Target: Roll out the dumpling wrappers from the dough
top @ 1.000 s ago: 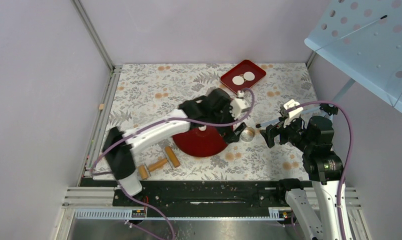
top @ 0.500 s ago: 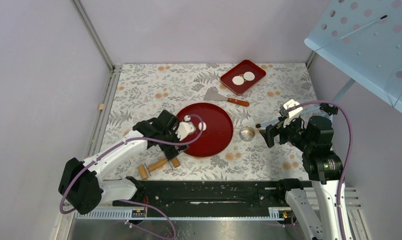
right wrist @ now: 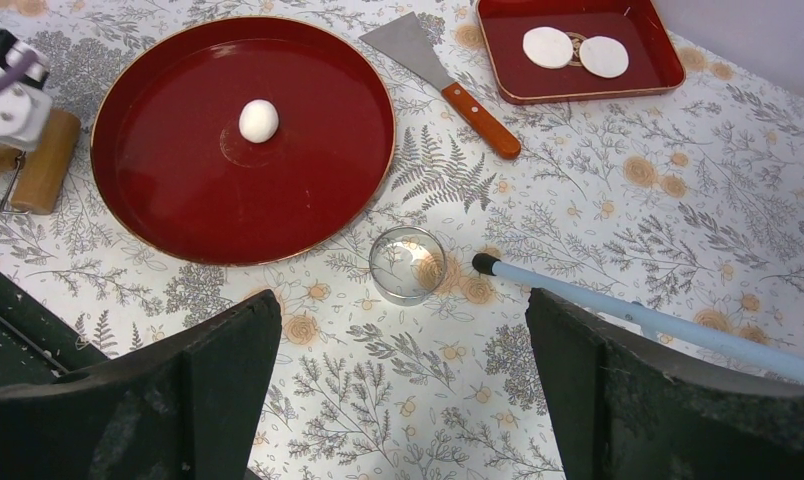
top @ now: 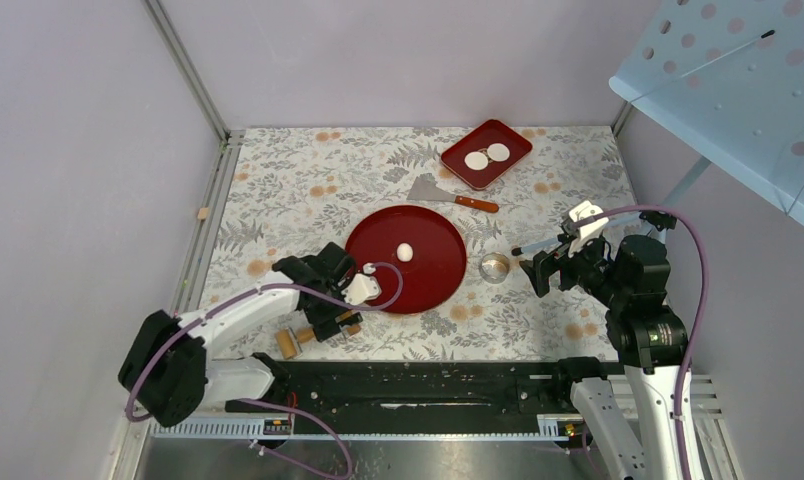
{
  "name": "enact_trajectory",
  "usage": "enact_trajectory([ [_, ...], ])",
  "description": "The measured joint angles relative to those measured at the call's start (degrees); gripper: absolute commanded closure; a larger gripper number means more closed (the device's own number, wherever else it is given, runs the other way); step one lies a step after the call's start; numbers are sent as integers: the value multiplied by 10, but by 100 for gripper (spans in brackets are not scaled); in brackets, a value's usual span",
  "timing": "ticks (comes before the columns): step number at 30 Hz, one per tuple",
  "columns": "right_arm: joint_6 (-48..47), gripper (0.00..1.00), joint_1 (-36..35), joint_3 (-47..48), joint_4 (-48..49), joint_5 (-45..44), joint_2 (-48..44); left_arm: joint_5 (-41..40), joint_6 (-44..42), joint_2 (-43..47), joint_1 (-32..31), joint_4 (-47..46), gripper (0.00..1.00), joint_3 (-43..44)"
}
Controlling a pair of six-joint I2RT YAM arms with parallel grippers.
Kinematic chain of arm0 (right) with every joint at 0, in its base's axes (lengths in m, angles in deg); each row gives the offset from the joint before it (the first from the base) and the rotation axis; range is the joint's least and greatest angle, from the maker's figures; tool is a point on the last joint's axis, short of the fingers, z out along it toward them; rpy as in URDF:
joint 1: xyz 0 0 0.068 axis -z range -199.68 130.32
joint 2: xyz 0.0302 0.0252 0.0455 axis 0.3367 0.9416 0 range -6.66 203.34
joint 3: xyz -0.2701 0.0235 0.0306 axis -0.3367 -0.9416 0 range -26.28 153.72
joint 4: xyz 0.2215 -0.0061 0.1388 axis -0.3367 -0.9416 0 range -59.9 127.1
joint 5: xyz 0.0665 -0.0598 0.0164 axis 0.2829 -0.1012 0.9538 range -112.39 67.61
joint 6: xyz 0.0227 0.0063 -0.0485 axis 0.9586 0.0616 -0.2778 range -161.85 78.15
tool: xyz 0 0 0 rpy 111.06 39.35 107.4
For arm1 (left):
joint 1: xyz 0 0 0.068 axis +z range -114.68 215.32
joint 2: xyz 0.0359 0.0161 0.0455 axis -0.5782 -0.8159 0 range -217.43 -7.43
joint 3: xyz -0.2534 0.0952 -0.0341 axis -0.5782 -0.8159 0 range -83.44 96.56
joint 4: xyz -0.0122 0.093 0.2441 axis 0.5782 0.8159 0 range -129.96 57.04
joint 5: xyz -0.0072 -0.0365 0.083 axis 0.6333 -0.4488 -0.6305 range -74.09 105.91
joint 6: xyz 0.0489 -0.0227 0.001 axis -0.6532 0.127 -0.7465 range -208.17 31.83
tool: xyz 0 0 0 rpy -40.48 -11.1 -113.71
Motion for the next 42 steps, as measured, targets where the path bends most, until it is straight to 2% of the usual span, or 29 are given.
enact_trajectory([
  [2,1,2,0,0,0,0,-1,-2,0,-25,0,-9,24,-8],
  [6,2,2,0,0,0,0,-2,-8,3,-67,0,-30,43,-22],
  [10,2,2,0,0,0,1,-3,-12,8,-95,0,-32,81,-17],
  [11,2,1,-1,0,0,1,-3,-11,8,-101,0,-29,95,-14],
  [12,2,1,-2,0,0,1,-3,-15,11,-106,-1,-27,100,-11],
  [17,8,1,-8,7,-1,5,3,-29,18,-119,11,-33,100,1],
  [21,10,1,-20,47,-11,17,31,-5,21,-91,82,-16,100,27],
  [24,23,1,-24,100,-17,46,66,36,33,-25,153,13,100,99],
  [27,63,1,-26,147,5,95,108,73,67,35,197,7,100,197],
  [30,122,1,-33,176,63,155,151,121,132,67,203,-22,100,285],
  [33,180,1,-70,191,137,186,198,167,240,58,202,-63,100,347],
  [37,212,1,-128,211,195,183,265,188,384,15,202,-132,100,370],
  [42,226,1,-198,210,239,141,357,189,579,-46,206,-208,100,347],
])
